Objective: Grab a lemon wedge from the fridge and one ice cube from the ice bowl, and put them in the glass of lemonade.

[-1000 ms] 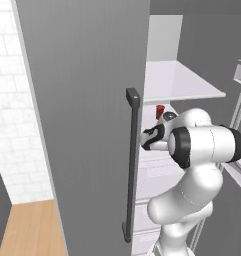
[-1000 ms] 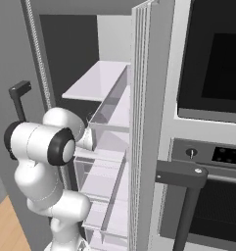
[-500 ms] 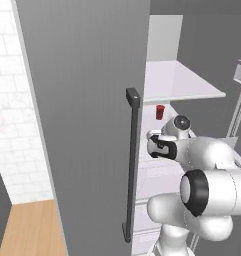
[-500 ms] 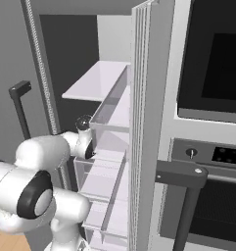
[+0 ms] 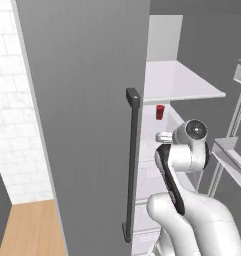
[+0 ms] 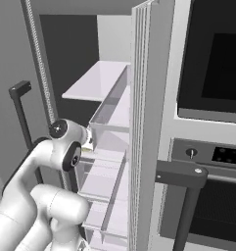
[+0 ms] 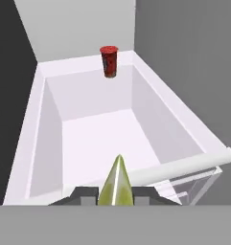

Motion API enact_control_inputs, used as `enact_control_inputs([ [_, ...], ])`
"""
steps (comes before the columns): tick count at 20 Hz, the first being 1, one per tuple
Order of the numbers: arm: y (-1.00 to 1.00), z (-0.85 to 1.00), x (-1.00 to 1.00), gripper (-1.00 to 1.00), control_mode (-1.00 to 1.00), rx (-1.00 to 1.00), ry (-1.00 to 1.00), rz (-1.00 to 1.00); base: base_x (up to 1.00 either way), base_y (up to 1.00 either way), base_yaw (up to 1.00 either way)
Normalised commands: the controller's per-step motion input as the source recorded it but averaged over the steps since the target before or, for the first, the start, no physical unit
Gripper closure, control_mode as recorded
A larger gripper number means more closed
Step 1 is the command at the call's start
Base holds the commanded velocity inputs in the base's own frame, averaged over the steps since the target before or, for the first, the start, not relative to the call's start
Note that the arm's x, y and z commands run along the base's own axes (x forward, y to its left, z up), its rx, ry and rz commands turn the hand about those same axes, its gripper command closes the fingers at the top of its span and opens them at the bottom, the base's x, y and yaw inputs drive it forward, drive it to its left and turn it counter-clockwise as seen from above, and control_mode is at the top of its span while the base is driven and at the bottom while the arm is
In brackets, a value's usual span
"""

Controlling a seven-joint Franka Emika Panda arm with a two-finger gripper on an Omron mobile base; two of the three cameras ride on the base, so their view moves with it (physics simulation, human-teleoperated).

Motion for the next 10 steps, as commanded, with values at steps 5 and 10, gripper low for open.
enact_control_inputs([
  [5, 0.08, 0.60, -0.91, 1.00, -1.00, 0.01, 0.16, 0.00, 0.00, 0.00, 0.00],
  [10, 0.05, 0.00, -0.40, 1.00, 1.00, 0.00, 0.00, 0.01, -0.60, 0.09, 0.03],
])
